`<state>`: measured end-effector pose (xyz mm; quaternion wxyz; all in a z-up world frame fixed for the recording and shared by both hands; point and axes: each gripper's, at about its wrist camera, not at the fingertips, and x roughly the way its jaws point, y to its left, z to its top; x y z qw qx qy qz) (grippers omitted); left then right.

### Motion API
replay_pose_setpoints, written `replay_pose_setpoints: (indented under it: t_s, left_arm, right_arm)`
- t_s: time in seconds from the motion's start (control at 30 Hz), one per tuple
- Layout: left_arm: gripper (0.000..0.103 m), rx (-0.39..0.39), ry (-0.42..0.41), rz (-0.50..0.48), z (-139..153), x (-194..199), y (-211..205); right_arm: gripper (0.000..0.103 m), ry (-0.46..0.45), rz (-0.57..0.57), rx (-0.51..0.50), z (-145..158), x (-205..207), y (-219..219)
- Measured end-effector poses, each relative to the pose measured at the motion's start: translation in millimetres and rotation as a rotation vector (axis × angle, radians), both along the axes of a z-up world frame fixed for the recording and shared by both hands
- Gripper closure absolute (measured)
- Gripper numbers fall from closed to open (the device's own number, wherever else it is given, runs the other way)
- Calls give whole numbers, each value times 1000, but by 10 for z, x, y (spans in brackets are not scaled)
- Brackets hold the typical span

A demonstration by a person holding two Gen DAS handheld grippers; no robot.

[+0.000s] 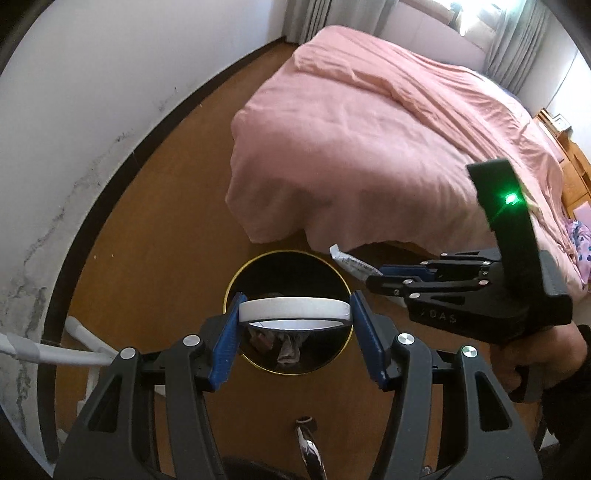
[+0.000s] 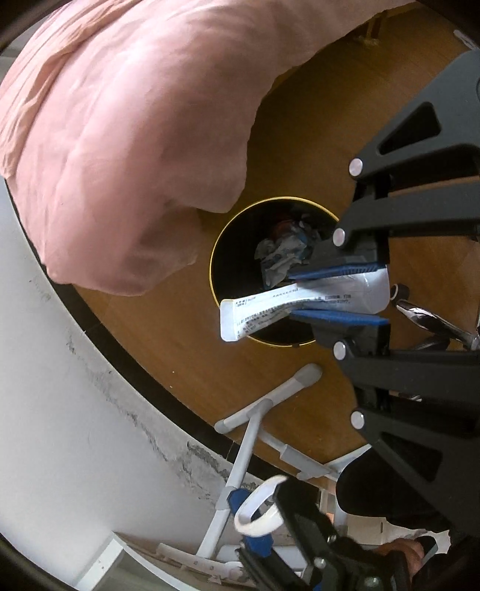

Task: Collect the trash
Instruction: 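Carry the tube and tape roll over the bin and open both tools, then swing both open tools back toward the desk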

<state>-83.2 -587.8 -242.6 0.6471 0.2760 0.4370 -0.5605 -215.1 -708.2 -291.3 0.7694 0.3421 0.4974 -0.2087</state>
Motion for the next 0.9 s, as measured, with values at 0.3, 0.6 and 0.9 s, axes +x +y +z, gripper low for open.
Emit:
replay_pose_setpoints:
  t_s: [0.3, 0.6, 0.9]
  left_arm:
    - [47, 35, 12, -2, -150, 14, -104]
    - [46, 60, 16, -20, -206, -16, -221]
    - [18, -10, -27, -50, 156, -167, -198]
  right_arm:
    - [81, -29, -11, 24, -23, 26, -154]
    - [44, -45, -52, -2, 143, -107, -228]
    - [36, -86, -98, -63, 594, -289, -214]
